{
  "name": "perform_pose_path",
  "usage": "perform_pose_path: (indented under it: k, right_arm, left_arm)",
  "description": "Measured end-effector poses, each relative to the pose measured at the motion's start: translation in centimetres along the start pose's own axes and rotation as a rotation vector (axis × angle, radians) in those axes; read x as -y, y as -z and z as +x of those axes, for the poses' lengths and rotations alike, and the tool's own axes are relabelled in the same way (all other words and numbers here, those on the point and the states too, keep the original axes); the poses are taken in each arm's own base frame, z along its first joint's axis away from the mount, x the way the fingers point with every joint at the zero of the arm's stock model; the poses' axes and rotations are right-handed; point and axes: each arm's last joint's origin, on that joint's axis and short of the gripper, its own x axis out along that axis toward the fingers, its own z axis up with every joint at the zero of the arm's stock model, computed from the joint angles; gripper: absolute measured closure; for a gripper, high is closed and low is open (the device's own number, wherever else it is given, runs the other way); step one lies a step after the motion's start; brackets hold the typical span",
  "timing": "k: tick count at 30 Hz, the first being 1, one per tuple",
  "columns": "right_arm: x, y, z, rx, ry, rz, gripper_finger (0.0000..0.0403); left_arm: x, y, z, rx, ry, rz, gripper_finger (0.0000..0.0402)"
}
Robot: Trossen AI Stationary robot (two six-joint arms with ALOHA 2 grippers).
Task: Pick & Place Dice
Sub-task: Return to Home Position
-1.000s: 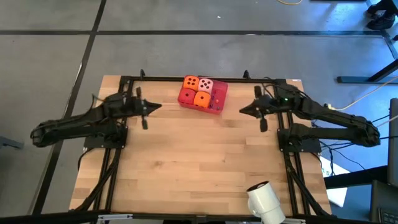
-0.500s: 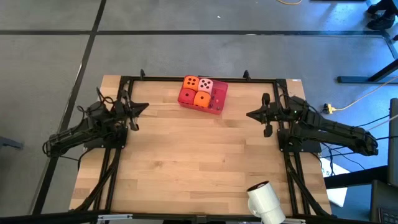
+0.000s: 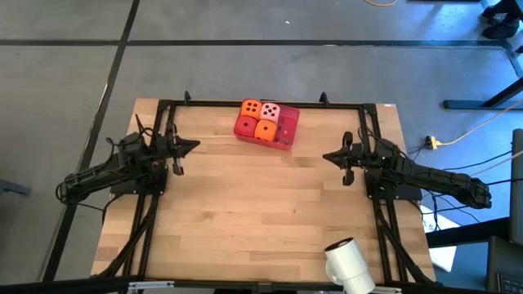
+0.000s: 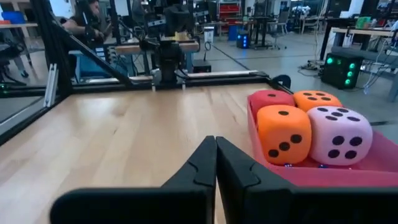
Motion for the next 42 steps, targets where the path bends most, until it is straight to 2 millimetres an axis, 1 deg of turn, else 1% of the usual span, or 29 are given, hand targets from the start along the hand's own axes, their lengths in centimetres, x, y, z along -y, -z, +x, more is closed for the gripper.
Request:
perform_pose_path:
  k: [3,6,9,12,15,19,29,34,42]
  right_arm:
    - [0.0,-0.3,0.0,0.023,0.003,-0.007,0.0395]
    - [0.0,-0.3,0.0,0.021,0.004,-0.006,0.0395]
    - [0.0,-0.3,0.0,0.019,0.006,-0.008,0.0394]
    - [0.0,-0.3,0.0,0.018,0.006,-0.006,0.0394]
    - [0.0,-0.2,0.0,0.017,0.002,0.005,0.0394]
    - [0.0,-0.2,0.0,0.017,-0.002,0.047,0.0394]
    - [0.0,-0.2,0.0,0.016,-0.002,0.047,0.0394]
    - [0.0,-0.2,0.0,0.015,-0.002,0.047,0.0394]
    - [0.0,-0.2,0.0,0.016,-0.002,0.047,0.0394]
  left_arm:
    - [0.1,0.0,0.0,0.008,0.038,0.015,0.0399]
    - [0.1,0.1,0.1,0.021,0.039,0.014,0.0401]
    - [0.2,0.8,0.3,0.032,0.037,0.013,0.0399]
    - [0.4,2.2,0.6,0.068,0.030,0.000,0.0399]
    - [0.4,2.1,0.6,0.129,0.015,-0.007,0.0401]
    - [0.4,2.5,0.7,0.090,0.015,-0.055,0.0398]
    - [0.5,3.6,0.7,-0.017,0.018,-0.081,0.0399]
    - [0.6,3.7,0.7,-0.023,0.019,-0.068,0.0393]
    - [0.6,3.7,0.7,-0.023,0.019,-0.064,0.0398]
